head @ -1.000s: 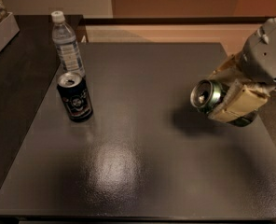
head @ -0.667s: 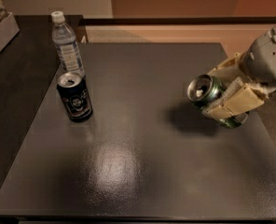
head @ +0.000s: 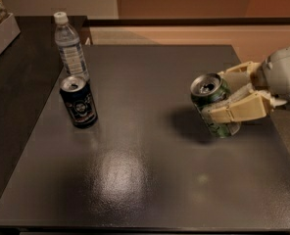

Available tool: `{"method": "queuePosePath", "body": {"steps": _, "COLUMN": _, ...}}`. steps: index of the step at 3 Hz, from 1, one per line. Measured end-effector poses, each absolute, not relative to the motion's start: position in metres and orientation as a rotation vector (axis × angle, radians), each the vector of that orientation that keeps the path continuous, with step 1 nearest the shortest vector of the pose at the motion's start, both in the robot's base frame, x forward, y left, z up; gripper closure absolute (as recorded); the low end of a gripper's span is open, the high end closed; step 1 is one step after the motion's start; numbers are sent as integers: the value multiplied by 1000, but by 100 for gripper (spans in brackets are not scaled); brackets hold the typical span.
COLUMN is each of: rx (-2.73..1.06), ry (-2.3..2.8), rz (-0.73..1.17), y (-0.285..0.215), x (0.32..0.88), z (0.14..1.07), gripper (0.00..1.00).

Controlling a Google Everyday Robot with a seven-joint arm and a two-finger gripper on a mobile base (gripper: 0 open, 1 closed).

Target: Place green can upright

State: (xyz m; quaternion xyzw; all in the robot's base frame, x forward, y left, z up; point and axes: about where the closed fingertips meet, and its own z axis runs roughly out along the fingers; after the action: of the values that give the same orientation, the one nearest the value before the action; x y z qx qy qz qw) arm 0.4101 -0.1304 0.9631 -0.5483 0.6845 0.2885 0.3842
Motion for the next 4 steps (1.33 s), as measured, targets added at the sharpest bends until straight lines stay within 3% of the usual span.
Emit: {"method": "queuePosePath", "body": {"steps": 4, "rx": -1196, "ry": 1388, "rz": 1055, "y": -139, "x": 420, "z": 926, "gripper": 100}}
